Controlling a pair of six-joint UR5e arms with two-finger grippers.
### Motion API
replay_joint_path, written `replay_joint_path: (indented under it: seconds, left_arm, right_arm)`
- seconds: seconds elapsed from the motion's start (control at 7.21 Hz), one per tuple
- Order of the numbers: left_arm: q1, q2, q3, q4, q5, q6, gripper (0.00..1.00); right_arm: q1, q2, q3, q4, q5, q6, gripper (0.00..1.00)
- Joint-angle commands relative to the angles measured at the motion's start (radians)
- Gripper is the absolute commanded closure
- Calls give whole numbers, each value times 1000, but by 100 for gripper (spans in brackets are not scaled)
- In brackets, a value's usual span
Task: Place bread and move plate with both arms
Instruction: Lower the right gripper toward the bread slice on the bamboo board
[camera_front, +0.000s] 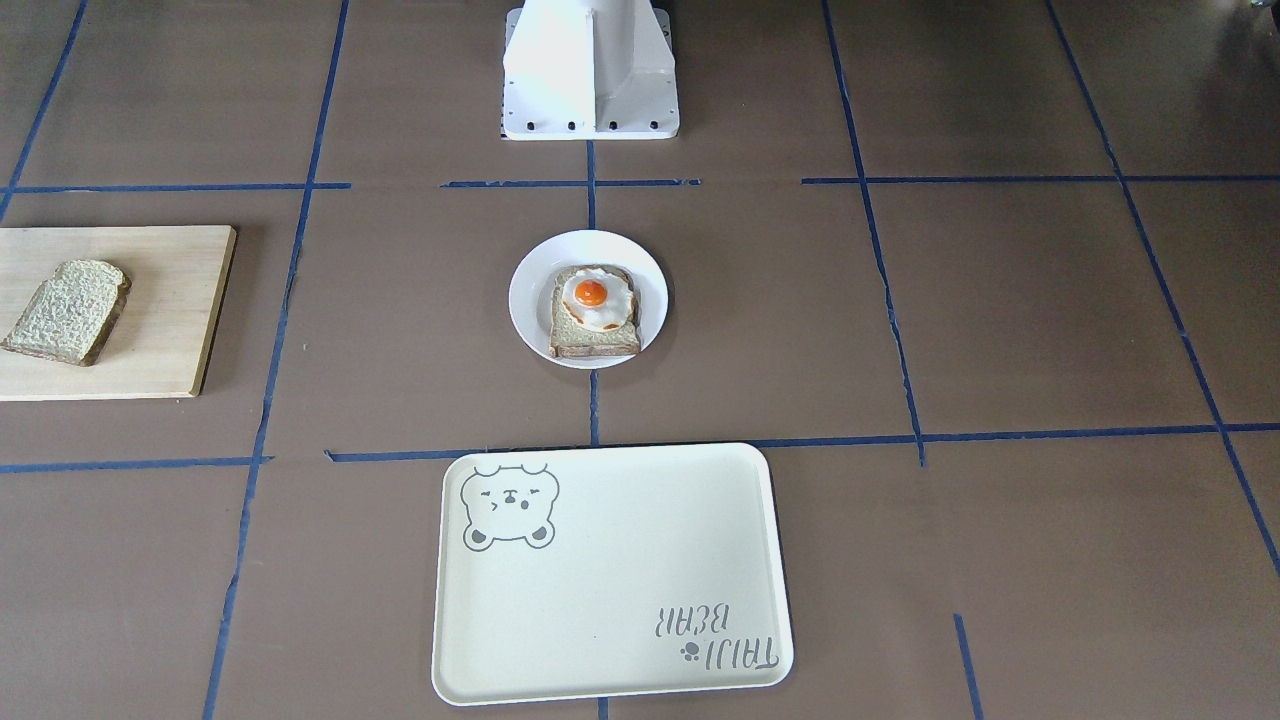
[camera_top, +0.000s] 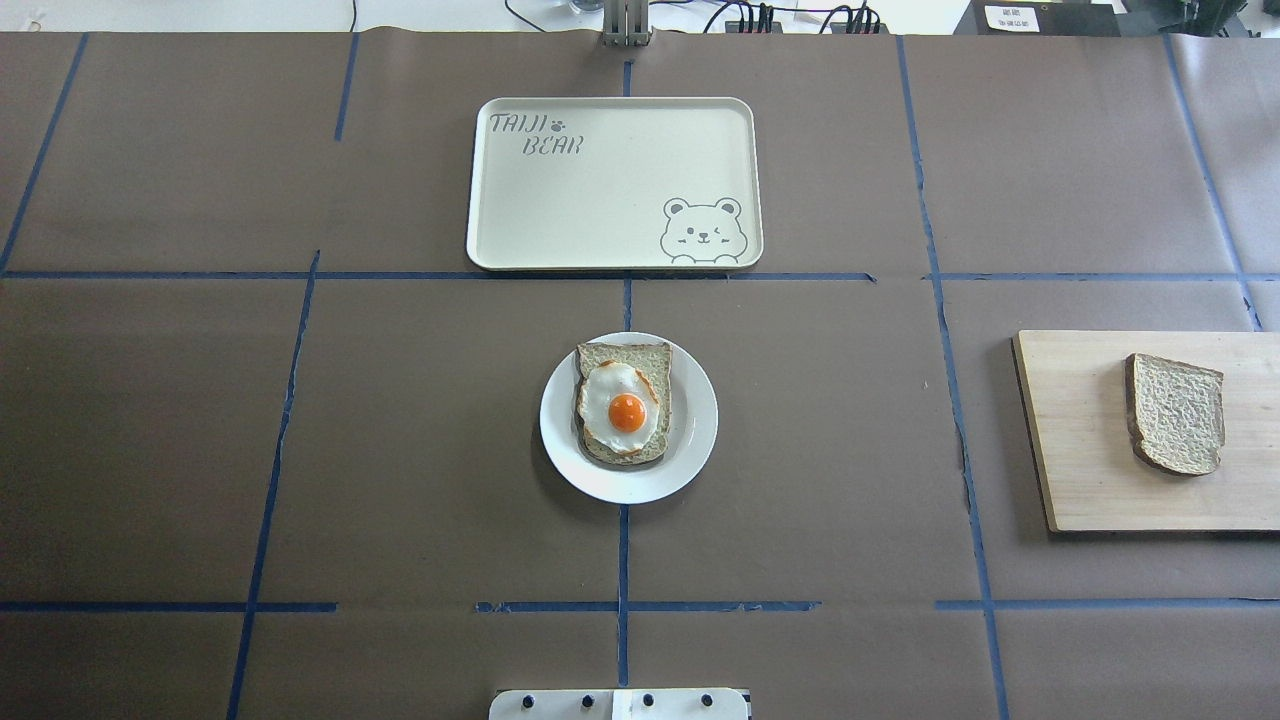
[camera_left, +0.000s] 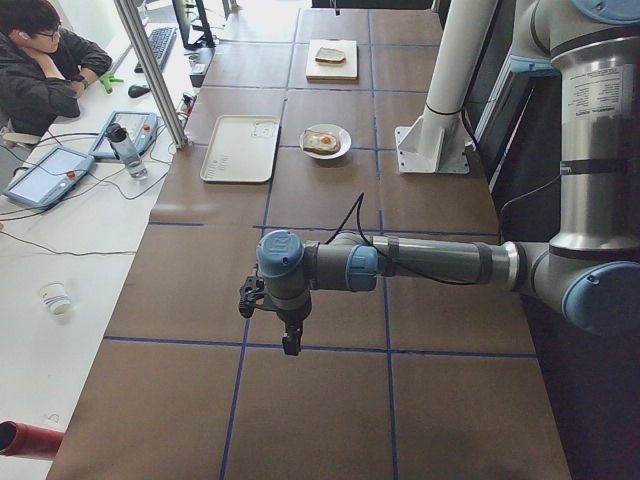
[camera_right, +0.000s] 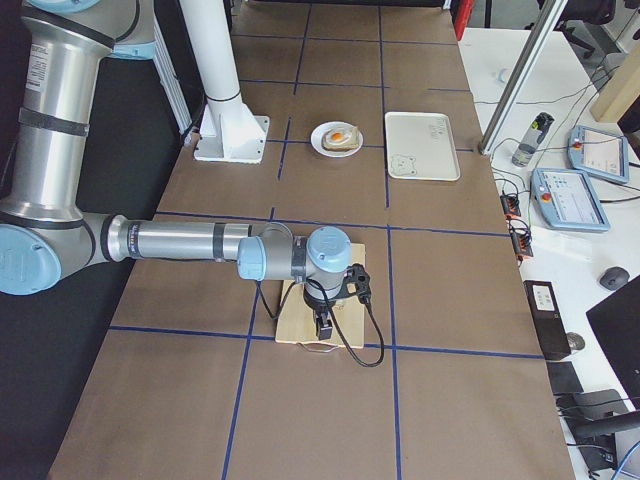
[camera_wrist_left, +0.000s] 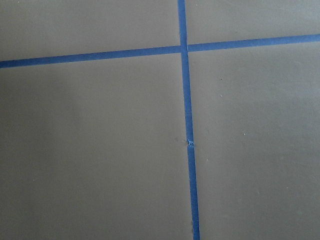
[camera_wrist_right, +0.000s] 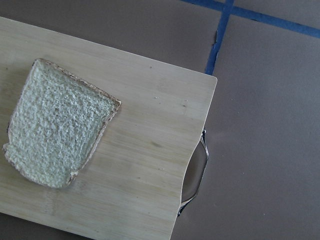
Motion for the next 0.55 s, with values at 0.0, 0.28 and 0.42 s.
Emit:
replay_joint_path:
  seconds: [0.0, 0.28, 0.42]
  left_arm:
    - [0, 0, 6, 0, 2, 0, 0]
    - [2, 0, 6, 0, 0, 0, 0]
    - [2, 0, 6, 0, 0, 0, 0]
  right_arm:
    - [0, 12, 8, 0, 2, 5, 0]
    - [-3, 44, 17, 11, 8, 17, 0]
    - [-33, 38, 15, 26, 20, 108, 0]
